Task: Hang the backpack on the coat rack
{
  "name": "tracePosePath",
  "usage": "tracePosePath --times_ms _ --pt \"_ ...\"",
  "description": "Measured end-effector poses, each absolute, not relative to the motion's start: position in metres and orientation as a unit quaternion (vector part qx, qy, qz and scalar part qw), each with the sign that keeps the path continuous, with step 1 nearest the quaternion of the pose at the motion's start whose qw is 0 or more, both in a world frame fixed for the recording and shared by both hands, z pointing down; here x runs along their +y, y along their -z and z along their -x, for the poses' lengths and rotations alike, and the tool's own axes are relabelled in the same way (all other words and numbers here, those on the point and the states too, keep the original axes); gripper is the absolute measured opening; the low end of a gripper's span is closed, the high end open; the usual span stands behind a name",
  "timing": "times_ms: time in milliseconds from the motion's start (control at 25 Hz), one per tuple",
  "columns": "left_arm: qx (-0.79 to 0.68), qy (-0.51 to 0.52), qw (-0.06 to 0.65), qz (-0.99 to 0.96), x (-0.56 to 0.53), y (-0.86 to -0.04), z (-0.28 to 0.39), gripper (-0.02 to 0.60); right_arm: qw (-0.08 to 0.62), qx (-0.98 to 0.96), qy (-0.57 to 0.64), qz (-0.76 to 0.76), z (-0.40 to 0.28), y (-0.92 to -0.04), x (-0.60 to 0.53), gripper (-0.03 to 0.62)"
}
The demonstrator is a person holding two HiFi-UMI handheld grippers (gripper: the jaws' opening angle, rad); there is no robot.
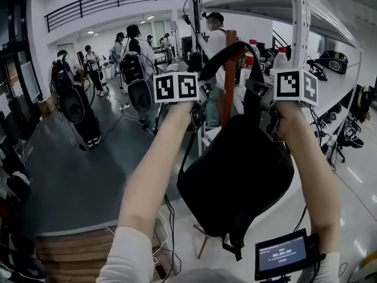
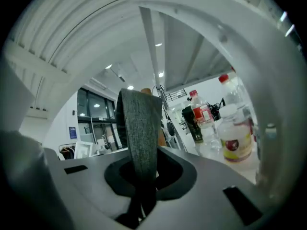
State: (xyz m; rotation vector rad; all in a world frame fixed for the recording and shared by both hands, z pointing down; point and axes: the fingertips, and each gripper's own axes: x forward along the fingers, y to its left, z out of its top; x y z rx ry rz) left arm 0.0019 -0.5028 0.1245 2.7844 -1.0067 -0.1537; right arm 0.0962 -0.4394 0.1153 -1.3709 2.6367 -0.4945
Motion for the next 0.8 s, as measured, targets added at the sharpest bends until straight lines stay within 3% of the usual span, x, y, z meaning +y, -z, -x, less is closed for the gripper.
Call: tracePosePath --times_ms 240,800 --pt "-0.355 0.032 -0.033 -0.934 -0.471 -0.153 -0.026 0.043 0.072 0.888 0.151 0.428 -0.083 -0.133 -0.431 0.038" --pt "-0.378 0.129 -0.142 -0.906 -0.353 -0.156 -0.005 0.043 0.086 0.875 -0.037 0.474 -0.063 -0.134 -0.345 0.040"
